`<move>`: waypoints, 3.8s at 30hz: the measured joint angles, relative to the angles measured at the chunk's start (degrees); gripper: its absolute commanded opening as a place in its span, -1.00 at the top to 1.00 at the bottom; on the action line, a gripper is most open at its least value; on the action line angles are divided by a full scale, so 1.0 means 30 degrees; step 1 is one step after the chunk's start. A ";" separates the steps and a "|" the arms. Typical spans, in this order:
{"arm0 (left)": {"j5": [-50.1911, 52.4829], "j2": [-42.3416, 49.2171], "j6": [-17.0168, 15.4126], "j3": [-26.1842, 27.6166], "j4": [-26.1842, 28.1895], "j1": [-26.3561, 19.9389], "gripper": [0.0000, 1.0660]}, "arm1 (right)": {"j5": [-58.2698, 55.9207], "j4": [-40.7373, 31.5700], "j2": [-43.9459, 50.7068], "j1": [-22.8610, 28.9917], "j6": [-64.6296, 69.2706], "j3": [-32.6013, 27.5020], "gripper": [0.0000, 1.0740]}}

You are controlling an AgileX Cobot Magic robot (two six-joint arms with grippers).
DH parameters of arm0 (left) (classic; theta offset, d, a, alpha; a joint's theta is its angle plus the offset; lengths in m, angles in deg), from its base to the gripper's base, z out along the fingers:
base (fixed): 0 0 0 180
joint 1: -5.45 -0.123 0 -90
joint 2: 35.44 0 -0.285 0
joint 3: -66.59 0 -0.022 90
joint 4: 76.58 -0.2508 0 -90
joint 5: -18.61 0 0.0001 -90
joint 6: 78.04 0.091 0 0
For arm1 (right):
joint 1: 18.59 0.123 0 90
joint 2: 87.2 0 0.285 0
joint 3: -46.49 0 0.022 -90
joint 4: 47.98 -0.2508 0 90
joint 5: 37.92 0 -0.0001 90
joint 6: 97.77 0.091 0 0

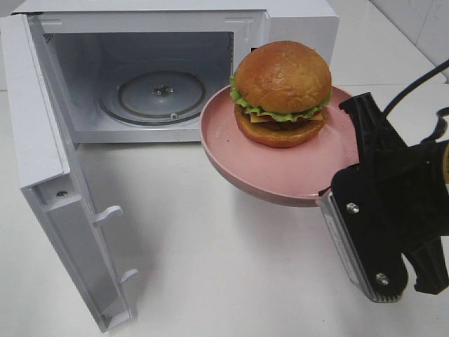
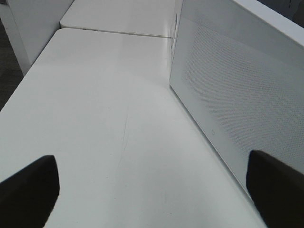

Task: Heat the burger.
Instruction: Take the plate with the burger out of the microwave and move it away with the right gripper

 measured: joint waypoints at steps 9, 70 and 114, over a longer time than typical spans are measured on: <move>0.0000 0.0000 0.0000 0.0000 0.0000 0.0000 -0.88 | -0.1719 -0.0019 0.2502 0.0000 0.0134 -0.1012 1.00; 0.0000 0.0000 0.0000 0.0000 0.0000 0.0000 -0.88 | -1.2796 0.7410 0.6589 0.0000 2.3090 -0.3571 1.00; 0.0000 0.0000 0.0000 0.0000 0.0000 0.0000 -0.88 | -0.9530 0.9893 -0.8862 -0.2024 3.7280 -0.0095 0.97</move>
